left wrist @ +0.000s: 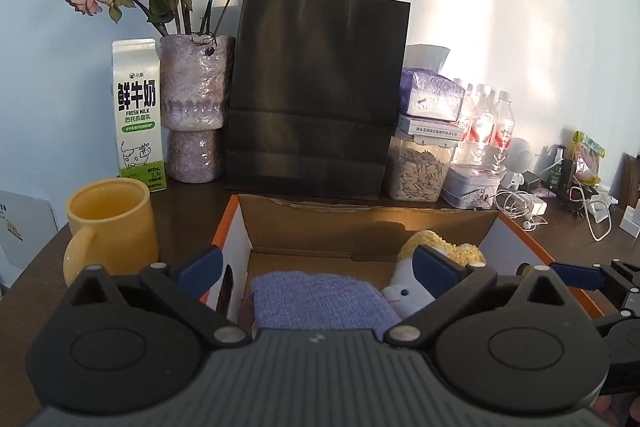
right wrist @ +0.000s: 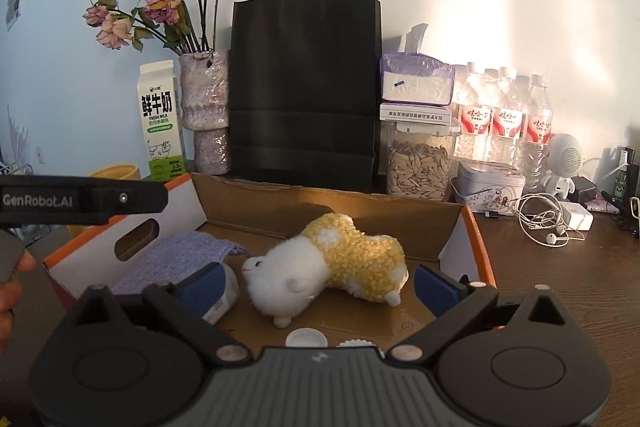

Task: Organize objects
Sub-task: 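Withdraw both grippers from the cardboard box toward the item pile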

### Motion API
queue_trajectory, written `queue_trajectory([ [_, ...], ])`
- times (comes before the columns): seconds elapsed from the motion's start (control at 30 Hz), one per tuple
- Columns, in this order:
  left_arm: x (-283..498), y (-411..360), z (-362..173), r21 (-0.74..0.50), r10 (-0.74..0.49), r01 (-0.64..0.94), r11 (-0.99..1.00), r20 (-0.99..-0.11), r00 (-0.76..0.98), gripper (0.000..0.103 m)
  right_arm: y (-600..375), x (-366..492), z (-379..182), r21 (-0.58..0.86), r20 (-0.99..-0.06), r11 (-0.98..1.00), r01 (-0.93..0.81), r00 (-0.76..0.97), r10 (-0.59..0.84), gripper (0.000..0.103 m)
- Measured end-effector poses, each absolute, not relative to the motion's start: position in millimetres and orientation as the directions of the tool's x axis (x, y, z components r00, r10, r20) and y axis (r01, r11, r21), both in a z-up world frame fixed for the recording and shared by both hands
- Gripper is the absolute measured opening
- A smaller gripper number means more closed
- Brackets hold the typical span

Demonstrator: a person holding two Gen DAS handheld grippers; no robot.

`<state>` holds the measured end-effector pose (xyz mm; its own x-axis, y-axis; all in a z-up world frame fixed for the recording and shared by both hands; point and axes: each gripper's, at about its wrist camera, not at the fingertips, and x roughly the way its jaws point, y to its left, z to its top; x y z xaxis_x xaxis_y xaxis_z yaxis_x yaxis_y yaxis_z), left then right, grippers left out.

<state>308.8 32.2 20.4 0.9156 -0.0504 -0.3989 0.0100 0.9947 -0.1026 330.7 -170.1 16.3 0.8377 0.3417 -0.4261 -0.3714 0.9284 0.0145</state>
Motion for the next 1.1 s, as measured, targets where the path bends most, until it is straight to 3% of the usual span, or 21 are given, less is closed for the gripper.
queue_trajectory([
  [0.6,299,30,27,-0.109,-0.067,0.026,0.994,-0.39,0.918,0.103,-172,319,25,0.004,-0.399,0.926,-0.378,0.848,0.348,0.103],
  [1.1,235,22,46,-0.105,-0.086,0.052,0.993,-0.353,0.932,0.103,-182,273,44,0.008,-0.379,0.911,-0.411,0.842,0.383,0.103],
])
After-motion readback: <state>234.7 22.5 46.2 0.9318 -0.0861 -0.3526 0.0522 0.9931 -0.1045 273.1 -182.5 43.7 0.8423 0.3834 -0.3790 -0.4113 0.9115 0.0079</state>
